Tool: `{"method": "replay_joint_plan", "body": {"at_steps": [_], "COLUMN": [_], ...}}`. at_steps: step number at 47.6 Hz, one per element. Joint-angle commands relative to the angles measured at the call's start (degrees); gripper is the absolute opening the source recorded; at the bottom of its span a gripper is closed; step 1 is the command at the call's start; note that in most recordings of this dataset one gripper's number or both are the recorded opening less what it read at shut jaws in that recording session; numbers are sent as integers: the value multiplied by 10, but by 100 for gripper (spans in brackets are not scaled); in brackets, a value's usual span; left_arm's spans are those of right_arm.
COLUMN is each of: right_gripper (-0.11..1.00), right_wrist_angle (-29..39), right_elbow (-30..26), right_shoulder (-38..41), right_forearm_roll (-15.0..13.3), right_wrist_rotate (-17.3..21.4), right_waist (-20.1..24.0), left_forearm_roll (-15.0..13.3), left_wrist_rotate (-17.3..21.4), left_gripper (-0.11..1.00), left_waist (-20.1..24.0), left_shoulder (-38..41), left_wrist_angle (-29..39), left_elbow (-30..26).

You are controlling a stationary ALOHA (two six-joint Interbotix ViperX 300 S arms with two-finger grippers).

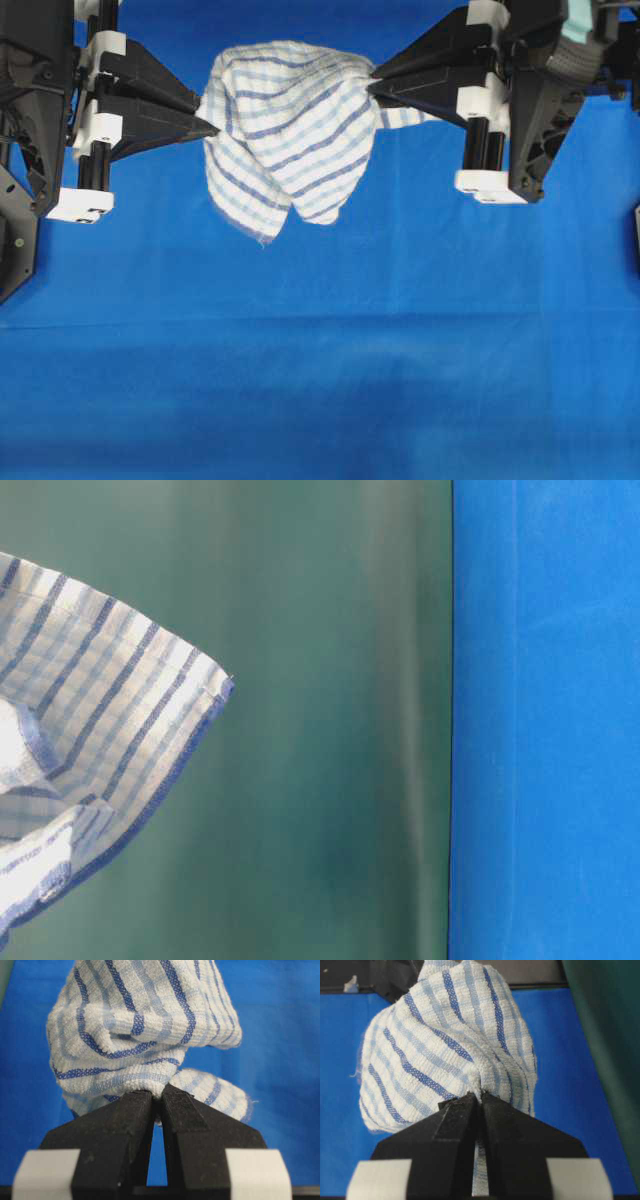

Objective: Lift the towel with both arms.
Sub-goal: 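Lift the towel upward with both grippers, then open both grippers and drop the towel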

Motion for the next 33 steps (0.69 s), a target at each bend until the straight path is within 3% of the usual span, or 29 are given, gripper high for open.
{"method": "replay_joint_plan", "body": {"at_steps": [1, 15, 17, 24, 28, 33], "right_gripper": [5, 6, 8, 52, 69, 65], "right_wrist_angle": [-5, -19, -21, -20, -19, -18], "right_elbow": [-14, -14, -14, -13, -13, -13], "right_shoulder": [-6, -5, -4, 1, 3, 3], "right_forearm_roll": [-2, -2, -3, -4, -4, -4], "right_wrist_rotate": [-2, 0, 3, 4, 5, 8], "right_waist": [0, 0, 0, -4, -7, -11], "left_forearm_roll": [1, 1, 2, 1, 1, 1], "left_wrist_rotate": [0, -3, -3, -2, -1, -3], "left_gripper": [2, 7, 17, 61, 83, 92], "left_waist": [1, 1, 1, 1, 1, 1], "left_shoulder": [-5, -11, -13, -24, -29, -29], "left_wrist_angle": [-8, -19, -24, -34, -36, -38], "left_elbow": [-16, -15, -14, -7, -2, 4]}}
